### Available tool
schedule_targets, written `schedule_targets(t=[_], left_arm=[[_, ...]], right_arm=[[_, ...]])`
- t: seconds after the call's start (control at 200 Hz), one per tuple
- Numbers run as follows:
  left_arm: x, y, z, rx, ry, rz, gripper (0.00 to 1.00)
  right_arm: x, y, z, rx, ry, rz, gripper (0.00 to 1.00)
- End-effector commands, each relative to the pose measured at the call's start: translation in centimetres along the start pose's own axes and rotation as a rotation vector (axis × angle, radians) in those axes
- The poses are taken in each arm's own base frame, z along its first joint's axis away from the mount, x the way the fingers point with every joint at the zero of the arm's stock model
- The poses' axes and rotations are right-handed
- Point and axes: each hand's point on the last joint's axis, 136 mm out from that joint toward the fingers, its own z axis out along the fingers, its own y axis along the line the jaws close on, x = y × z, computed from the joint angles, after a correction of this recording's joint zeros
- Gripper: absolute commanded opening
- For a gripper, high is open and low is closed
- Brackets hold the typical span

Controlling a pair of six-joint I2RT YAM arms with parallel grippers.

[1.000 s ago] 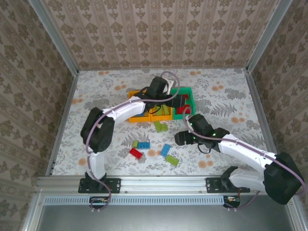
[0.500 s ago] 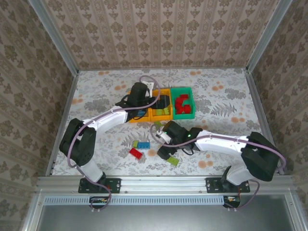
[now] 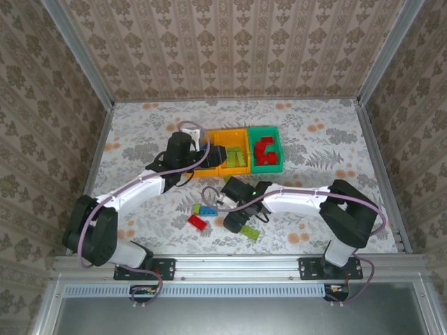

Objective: Sort the legos into containers by color

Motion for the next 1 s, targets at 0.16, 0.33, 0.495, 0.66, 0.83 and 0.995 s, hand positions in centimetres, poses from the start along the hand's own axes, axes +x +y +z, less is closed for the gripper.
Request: schedule_targets(t=[0.16,0.33,0.495,0.66,0.83,0.995], left_arm=[[-0.2,1.7,-2.2,-0.042,-0.050,-0.028,1.00],[0.1,2.5,-3.0,-0.060,-0.063,-0.037,1.00],[0.4,2.9,-3.6,-0.065,-0.066,-0.045,1.00],[0.6,3.3,-4.4,-0.079,-0.073,-0.042,1.00],[0.7,3.8,-5.0,-0.093,-0.086,-0.048,1.00],[0.9,3.9,-5.3,-0.094,-0.086,-0.053,1.00]], right_arm=[[1.1,0.5,0.5,0.035,0.114,-0.058,0.89],[1.5,0.1,0.4,0.056,0.153,-0.054,0.88],[1.7,0.2,0.9,0.057,0.181,-0.053,0.85],[2.0,-0.1,1.1,0.073,0.212,-0.051,0.85],[2.1,-0.2,1.2,0.079,0.219,-0.051,0.83],[2.4,-0.3,1.3,0.089,0.252,-0.057,0.78]])
